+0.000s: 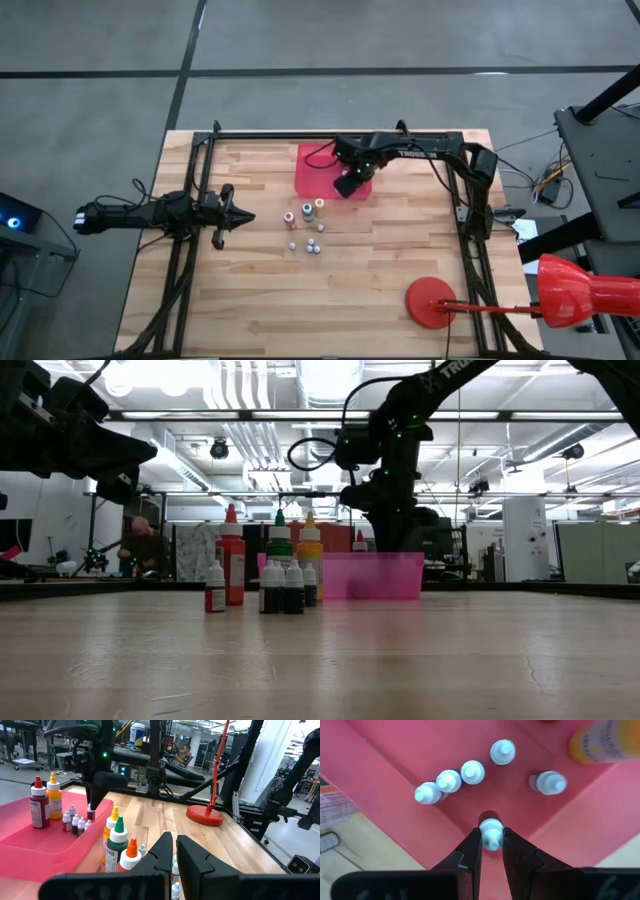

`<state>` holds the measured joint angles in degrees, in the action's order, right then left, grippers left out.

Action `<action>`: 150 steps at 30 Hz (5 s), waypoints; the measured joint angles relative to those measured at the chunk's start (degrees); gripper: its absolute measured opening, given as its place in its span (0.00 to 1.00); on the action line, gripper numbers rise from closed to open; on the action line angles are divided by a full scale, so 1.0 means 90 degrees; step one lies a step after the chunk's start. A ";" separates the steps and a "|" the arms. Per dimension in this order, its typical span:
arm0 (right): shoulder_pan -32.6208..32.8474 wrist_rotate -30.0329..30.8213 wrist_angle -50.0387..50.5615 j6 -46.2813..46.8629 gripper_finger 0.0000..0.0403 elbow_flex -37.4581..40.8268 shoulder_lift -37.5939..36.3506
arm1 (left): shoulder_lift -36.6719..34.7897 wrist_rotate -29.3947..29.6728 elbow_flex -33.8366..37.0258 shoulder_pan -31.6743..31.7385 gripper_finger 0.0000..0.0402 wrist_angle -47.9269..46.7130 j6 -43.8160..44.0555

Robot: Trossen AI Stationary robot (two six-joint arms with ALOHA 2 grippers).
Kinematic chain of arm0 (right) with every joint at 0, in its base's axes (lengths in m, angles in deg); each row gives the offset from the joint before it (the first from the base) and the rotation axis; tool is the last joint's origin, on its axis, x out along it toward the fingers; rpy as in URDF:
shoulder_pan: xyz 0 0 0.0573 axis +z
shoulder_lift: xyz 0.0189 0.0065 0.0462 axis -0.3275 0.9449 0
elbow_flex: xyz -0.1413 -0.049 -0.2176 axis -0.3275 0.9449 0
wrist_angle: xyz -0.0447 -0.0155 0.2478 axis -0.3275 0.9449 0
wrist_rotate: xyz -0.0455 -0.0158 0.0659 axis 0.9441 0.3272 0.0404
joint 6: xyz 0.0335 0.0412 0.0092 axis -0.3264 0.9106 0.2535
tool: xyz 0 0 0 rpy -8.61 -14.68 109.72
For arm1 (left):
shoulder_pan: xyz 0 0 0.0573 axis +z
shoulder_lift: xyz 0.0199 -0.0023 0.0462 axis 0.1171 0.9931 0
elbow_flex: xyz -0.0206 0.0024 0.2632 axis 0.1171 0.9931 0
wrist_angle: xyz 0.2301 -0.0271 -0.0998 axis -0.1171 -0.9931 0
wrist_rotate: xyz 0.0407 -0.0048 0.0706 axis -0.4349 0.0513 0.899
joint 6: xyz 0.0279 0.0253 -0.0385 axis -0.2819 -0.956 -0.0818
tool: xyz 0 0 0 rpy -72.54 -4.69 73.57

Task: Pick & Place food coloring
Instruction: Put the small red food coloring bottle into the pink bin, then put the large orange food coloring bottle into the pink bin

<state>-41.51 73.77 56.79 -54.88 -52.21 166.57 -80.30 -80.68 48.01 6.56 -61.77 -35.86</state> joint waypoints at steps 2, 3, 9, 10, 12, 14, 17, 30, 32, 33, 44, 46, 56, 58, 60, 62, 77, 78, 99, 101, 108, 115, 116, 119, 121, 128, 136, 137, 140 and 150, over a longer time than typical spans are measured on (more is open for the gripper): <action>0.0005 -0.0100 -0.0147 0.0092 0.13 0.0096 -0.0002 | -0.0001 0.0000 0.0001 0.0001 0.00 0.0000 0.0001; 0.0010 -0.0106 -0.0196 0.0099 0.13 0.0133 -0.0002 | -0.0001 -0.0001 0.0000 0.0001 0.00 0.0000 0.0001; 0.0010 -0.0117 -0.0479 0.0199 0.13 0.0353 -0.0004 | -0.0001 -0.0001 0.0002 0.0002 0.00 0.0000 0.0000; 0.0010 -0.0115 -0.0526 0.0201 0.13 0.0391 -0.0004 | -0.0002 -0.0002 0.0000 0.0002 0.00 0.0000 0.0001; 0.0007 -0.0115 -0.0611 0.0200 0.13 0.0475 -0.0006 | -0.0002 -0.0002 0.0000 0.0001 0.00 0.0000 0.0001; 0.0007 -0.0113 -0.0718 0.0201 0.13 0.0538 -0.0006 | -0.0002 -0.0002 0.0000 0.0001 0.00 0.0000 0.0001; 0.0003 -0.0109 -0.0816 0.0199 0.13 0.0588 -0.0006 | -0.0002 -0.0002 0.0001 0.0001 0.00 0.0000 0.0002; -0.0032 0.0193 -0.0839 0.0123 0.13 0.0652 -0.0006 | -0.0002 -0.0002 -0.0001 0.0002 0.00 0.0000 0.0002; -0.0032 0.0195 -0.0856 0.0123 0.13 0.0683 -0.0010 | -0.0002 0.0000 0.0000 0.0000 0.00 0.0000 0.0001; -0.0032 0.0195 -0.0865 0.0123 0.13 0.0702 -0.0015 | -0.0001 -0.0002 0.0001 0.0000 0.00 0.0000 0.0001; -0.0032 0.0191 -0.1004 0.0101 0.19 0.0772 -0.0031 | -0.0001 -0.0002 -0.0001 0.0002 0.00 0.0002 0.0002; -0.0032 0.0191 -0.1008 0.0099 0.23 0.0774 -0.0018 | -0.0002 -0.0001 0.0001 0.0001 0.00 0.0000 0.0001; -0.0032 0.0191 -0.1000 0.0101 0.41 0.0780 -0.0004 | -0.0001 0.0000 0.0000 0.0000 0.00 0.0000 0.0002; -0.0032 0.0189 -0.0995 0.0106 0.43 0.0780 -0.0004 | -0.0002 0.0000 0.0002 0.0000 0.00 0.0000 0.0000; -0.0032 0.0182 -0.0984 0.0106 0.45 0.0780 -0.0038 | -0.0002 -0.0002 0.0000 0.0001 0.00 0.0000 0.0001; -0.0032 0.0179 -0.0979 0.0114 0.46 0.0780 -0.0126 | -0.0001 -0.0001 0.0001 0.0001 0.00 0.0000 0.0000; 0.0095 -0.0059 -0.0891 -0.0081 0.46 0.0782 -0.1155 | 0.0000 0.0000 0.0000 0.0001 0.00 0.0000 0.0000; 0.0130 -0.0070 -0.0895 -0.0131 0.46 0.0797 -0.1241 | 0.0000 0.0000 0.0001 0.0002 0.00 0.0000 0.0002; 0.0926 -0.0216 -0.2556 -0.0763 0.33 0.2744 -0.2704 | -0.0001 0.0000 0.0001 0.0000 0.00 0.0000 0.0001; 0.1039 -0.0228 -0.2991 -0.0763 0.30 0.3034 -0.2884 | 0.0001 -0.0001 -0.0001 0.0002 0.00 0.0000 0.0001; 0.1422 -0.0225 -0.3964 -0.0788 0.18 0.3860 -0.3414 | 0.0001 -0.0002 -0.0001 0.0000 0.00 0.0000 0.0001; 0.1786 -0.0212 -0.4176 -0.0893 0.08 0.4244 -0.3796 | 0.0001 -0.0002 0.0002 0.0000 0.00 0.0000 0.0000; 0.1853 -0.0214 -0.4151 -0.1021 0.07 0.4256 -0.3827 | 0.0001 -0.0002 0.0002 0.0001 0.00 0.0000 0.0001; 0.2090 -0.0214 -0.4175 -0.1483 0.04 0.4260 -0.3915 | 0.0000 0.0000 0.0000 0.0001 0.00 0.0000 0.0001; 0.2246 -0.0215 -0.4209 -0.1694 0.03 0.4260 -0.3949 | 0.0001 -0.0001 0.0002 0.0002 0.00 0.0000 0.0002; 0.2740 -0.0213 -0.4610 -0.1732 0.02 0.4261 -0.4004 | 0.0000 -0.0001 0.0000 0.0002 0.00 0.0000 0.0000; 0.2922 -0.0212 -0.5697 -0.1933 0.02 0.4421 -0.4124 | 0.0001 -0.0002 0.0000 0.0002 0.00 0.0000 0.0000; 0.2922 -0.0210 -0.5816 -0.2000 0.02 0.4439 -0.4150 | 0.0000 -0.0001 0.0002 0.0001 0.00 0.0000 0.0001; 0.2922 -0.0213 -0.6253 -0.2247 0.02 0.4472 -0.4286 | 0.0001 -0.0002 -0.0001 0.0000 0.00 0.0000 0.0002; 0.3043 -0.0219 -0.6671 -0.2314 0.02 0.5187 -0.5449 | 0.0001 -0.0002 -0.0001 0.0002 0.00 0.0000 0.0000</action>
<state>-14.12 71.81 -3.25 -75.70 -5.52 117.53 -80.29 -80.70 48.01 6.58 -61.77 -35.86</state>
